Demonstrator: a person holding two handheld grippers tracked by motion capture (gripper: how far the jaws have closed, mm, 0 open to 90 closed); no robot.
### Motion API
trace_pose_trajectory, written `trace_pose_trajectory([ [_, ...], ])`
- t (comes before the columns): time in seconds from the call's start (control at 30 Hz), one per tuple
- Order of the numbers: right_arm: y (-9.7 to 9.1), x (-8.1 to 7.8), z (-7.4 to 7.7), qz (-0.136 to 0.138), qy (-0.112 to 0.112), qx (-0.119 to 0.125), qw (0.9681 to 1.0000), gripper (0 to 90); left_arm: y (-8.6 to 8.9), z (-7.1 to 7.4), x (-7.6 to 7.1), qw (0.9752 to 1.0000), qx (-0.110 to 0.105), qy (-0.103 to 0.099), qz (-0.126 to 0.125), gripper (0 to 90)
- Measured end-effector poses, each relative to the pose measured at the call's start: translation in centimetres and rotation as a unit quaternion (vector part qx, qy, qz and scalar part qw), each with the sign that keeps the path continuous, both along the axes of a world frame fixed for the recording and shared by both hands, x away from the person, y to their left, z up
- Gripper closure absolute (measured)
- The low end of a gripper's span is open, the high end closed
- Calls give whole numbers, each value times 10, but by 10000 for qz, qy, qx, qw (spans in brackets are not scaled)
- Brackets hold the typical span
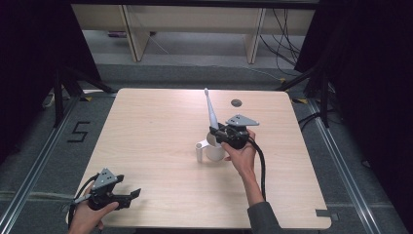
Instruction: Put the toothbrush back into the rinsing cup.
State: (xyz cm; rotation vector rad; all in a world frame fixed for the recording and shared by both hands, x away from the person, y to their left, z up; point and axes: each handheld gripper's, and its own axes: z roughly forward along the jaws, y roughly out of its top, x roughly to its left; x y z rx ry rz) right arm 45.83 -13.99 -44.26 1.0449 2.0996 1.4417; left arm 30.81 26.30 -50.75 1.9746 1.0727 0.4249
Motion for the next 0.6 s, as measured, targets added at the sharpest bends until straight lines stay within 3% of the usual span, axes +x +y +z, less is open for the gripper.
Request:
trace_pose_trajectory([
  [0.03,-1,0,-1,6,-60,-117,9999,667,0,0,0,10000,-1,0,0,148],
  [0.17,0,-1,-6,2,23,-94,10000,668,0,0,0,10000,10,2,-1,148],
  [0.2,-1,-1,-6,31,11,-195,9998,668,0,0,0,10000,7,11,30,148],
  [0.27,1,-1,-10,39,36,-167,9998,667,-1,0,0,10000,-28,-2,13,148],
  [0.3,2,-3,-10,-6,187,-166,9997,667,-1,0,0,10000,-20,1,39,148],
  [0.43,2,-2,-12,89,119,-263,9995,667,0,0,0,10000,4,-2,-3,148],
  [0.6,5,-2,-14,85,210,-240,9995,667,0,0,0,10000,6,9,27,148],
])
